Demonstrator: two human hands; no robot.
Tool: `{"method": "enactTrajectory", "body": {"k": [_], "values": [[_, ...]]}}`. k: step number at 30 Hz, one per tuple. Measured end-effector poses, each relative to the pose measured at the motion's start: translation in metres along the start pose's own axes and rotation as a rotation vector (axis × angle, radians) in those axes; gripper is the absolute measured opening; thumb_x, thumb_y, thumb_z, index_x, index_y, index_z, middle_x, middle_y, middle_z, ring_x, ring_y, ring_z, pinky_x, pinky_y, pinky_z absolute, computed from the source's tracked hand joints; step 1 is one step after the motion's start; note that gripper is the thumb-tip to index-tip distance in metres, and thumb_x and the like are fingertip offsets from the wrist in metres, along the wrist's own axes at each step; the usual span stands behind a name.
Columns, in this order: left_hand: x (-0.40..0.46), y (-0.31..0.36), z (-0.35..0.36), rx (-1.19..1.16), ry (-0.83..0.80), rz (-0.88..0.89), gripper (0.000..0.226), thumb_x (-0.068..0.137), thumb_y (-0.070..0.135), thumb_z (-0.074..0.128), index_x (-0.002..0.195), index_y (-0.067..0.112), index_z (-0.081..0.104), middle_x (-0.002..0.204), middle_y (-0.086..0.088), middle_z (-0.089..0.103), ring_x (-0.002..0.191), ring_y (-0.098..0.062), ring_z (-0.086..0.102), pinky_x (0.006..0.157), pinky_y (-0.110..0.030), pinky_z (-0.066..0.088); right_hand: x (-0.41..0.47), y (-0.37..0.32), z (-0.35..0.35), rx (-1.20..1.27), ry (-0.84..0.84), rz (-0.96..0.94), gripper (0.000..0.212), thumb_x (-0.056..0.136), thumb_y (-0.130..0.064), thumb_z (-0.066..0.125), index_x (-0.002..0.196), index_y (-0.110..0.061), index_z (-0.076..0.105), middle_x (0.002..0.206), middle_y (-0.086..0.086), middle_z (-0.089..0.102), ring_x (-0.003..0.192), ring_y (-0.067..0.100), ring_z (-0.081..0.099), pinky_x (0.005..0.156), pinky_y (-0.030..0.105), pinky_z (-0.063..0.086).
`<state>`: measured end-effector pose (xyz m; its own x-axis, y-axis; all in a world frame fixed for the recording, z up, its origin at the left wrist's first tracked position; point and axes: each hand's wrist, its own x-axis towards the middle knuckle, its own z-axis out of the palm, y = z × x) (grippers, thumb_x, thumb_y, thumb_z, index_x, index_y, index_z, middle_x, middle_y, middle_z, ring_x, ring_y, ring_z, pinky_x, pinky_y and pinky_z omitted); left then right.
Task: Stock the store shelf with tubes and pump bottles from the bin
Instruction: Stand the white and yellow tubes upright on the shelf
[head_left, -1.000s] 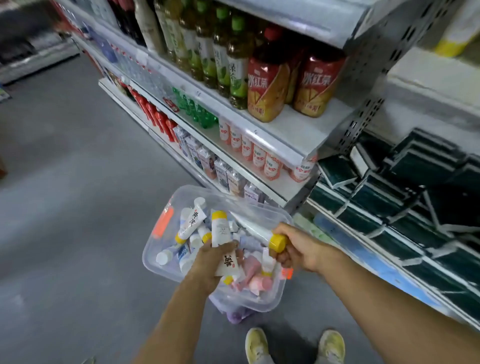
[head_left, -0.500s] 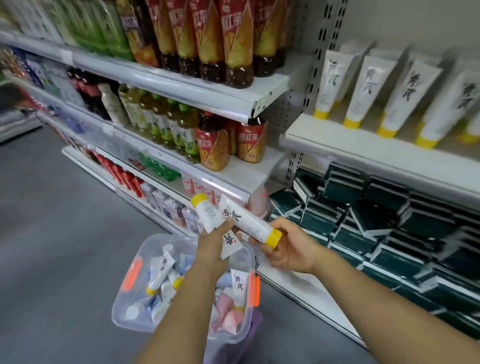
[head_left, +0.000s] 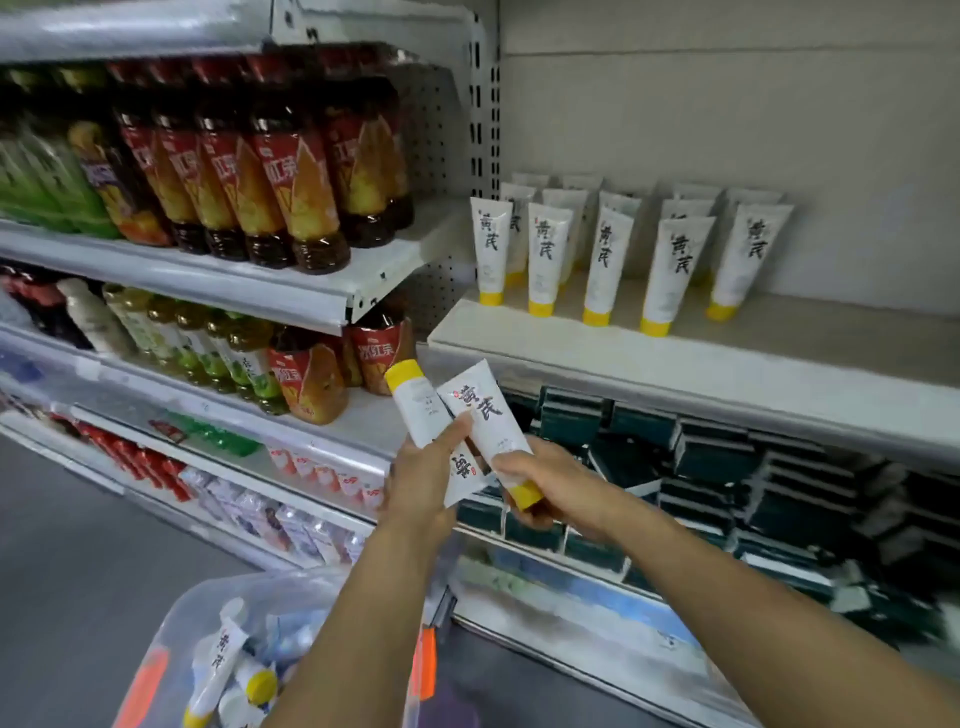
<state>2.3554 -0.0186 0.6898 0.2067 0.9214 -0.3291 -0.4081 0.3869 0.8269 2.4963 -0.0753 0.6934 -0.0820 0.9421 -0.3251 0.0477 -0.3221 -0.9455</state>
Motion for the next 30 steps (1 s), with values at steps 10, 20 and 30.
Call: {"method": "enactTrajectory", "body": {"k": [10,20,30], "values": [[0.0,-0.009,0.127,-0.013,-0.156,0.063,0.017,0.091,0.017,0.063,0.097,0.001,0.066,0.086,-0.015,0.071,0.069,-0.02,0.065,0.071,-0.037,0.053,-0.047,-0.044,-0.113,0.078,0.211,-0.233,0.034,0.084,-0.023,0.049,0.117,-0.032,0.05,0.077,0.005,0.057,0.058,0.019,0.051,0.046,0.027,0.034],[0.001,-0.031,0.192,-0.021,-0.181,0.064,0.011,0.093,0.017,0.062,0.103,0.012,0.06,0.091,-0.007,0.074,0.066,-0.017,0.063,0.062,-0.029,0.057,-0.05,-0.055,-0.224,0.176,0.418,-0.298,0.02,0.096,-0.024,0.054,0.117,-0.024,0.053,0.086,-0.003,0.06,0.071,0.013,0.05,0.06,0.027,0.033],[0.001,-0.04,0.207,-0.002,-0.131,0.103,0.017,0.094,0.018,0.06,0.11,0.013,0.057,0.092,-0.008,0.074,0.071,-0.022,0.064,0.071,-0.034,0.057,-0.011,-0.046,-0.29,-0.272,0.527,-0.279,0.05,0.081,-0.004,0.073,0.126,-0.017,0.054,0.116,0.004,0.065,0.102,0.022,0.064,0.093,0.039,0.052]]}}
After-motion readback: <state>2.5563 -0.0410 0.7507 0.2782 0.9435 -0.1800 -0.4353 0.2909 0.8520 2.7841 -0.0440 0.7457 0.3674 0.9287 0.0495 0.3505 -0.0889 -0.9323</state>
